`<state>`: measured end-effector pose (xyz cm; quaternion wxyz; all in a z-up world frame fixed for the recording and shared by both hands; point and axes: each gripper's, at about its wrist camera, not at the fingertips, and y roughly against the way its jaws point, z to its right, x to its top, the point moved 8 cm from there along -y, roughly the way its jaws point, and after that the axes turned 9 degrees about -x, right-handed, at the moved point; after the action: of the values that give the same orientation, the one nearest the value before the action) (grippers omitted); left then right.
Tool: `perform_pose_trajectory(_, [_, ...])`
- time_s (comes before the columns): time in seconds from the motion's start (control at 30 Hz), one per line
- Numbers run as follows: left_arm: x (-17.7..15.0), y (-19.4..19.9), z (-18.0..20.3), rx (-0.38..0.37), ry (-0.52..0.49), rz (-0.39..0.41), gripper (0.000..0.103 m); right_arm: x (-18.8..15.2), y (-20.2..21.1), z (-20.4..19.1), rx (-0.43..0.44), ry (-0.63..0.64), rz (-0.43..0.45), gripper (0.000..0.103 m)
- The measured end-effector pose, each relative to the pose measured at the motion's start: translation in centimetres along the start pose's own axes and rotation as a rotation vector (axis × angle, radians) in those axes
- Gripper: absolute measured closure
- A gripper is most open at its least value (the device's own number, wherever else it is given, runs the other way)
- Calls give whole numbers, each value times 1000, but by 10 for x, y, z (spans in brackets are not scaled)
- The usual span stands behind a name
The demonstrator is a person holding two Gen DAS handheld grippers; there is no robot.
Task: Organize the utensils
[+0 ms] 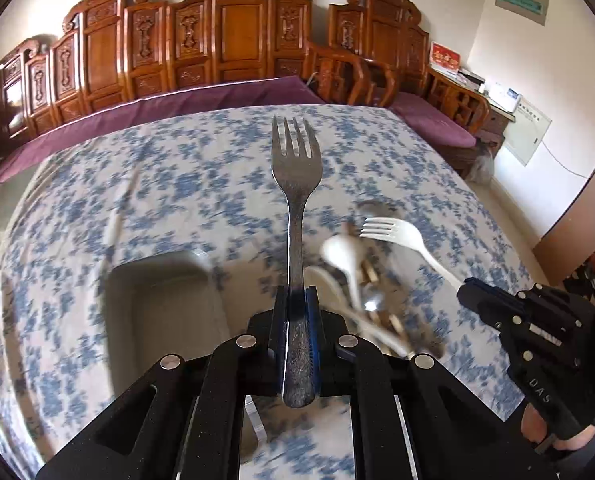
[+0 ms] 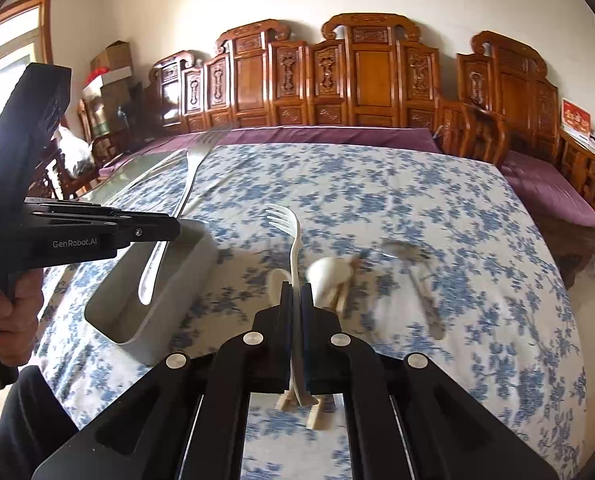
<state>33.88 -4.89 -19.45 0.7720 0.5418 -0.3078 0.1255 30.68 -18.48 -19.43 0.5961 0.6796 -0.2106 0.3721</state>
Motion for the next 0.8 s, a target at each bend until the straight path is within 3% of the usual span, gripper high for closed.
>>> perform_pose_trajectory(0.17, [-16, 11, -31, 33, 22, -12, 96, 3, -3, -31, 24, 15, -2, 98])
perform_pose_trajectory(0.23, [-25, 11, -45, 35, 37, -22, 103, 4, -5, -42, 32, 25, -2, 98])
perform_pose_trajectory(0.53, [-58, 4, -90, 73, 102, -65, 103, 2, -12, -75, 57, 70, -16, 98])
perform_pose_trajectory(0.8, [-62, 9, -95, 80, 98, -61, 103, -2, -17, -79, 70, 69, -33, 98])
